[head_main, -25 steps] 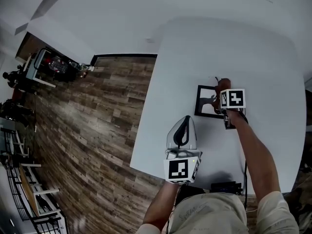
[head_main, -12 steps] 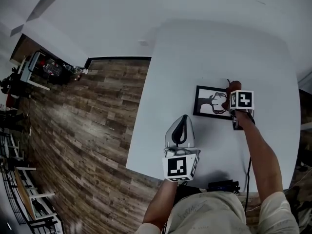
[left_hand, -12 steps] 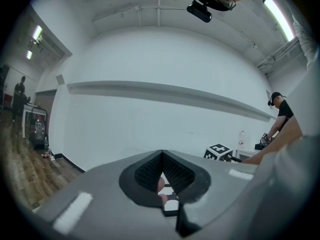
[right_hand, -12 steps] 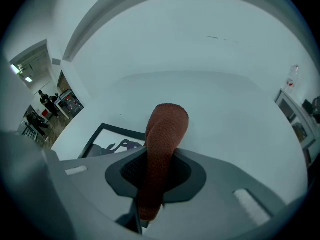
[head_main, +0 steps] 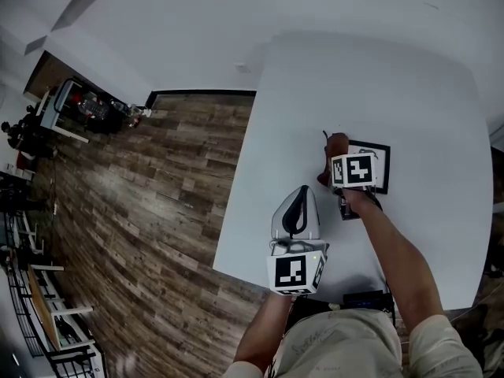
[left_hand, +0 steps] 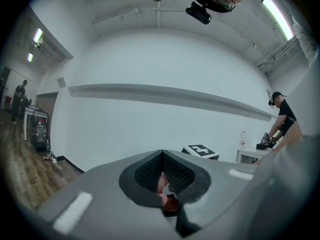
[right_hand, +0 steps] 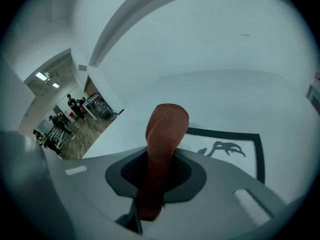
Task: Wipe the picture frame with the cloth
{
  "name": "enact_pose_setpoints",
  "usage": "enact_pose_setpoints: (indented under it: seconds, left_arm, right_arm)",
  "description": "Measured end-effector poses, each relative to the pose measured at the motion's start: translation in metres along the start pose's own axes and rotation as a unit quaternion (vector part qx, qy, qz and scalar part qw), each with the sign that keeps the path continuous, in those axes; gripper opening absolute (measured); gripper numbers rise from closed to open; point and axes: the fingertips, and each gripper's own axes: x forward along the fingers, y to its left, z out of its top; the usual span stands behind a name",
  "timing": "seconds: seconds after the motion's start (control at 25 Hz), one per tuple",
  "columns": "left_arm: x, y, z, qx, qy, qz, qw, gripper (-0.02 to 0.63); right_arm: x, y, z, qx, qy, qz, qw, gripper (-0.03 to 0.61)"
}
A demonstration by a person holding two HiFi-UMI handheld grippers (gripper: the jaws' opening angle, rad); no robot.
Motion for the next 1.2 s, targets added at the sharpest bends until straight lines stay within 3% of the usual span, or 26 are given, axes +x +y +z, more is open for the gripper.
enact_pose_setpoints:
  seconds: [0.24, 0.96, 1.2]
  left_arm:
    - [-0.008, 0.012, 0.001, 0.006, 0.002, 0.008, 1.0000, 0.000]
    - [0.011, -0.031, -0.017, -0.014, 0.007, -0.044, 0.9989, 0.000]
    - [0.013, -0.039, -0.018, -0.013, 0.007, -0.050, 0.9986, 0.000]
  right_arm:
    - [0.024, 0.015, -0.020, -0.008, 0.028, -0.007, 1.000, 0.091]
    - [-0.067, -0.144, -0.044, 0.035, 0.012, -0.123, 0.992, 0.091]
    - [-0.077, -0.161, -0.052, 0.044, 0.012, -0.137, 0.989, 0.091]
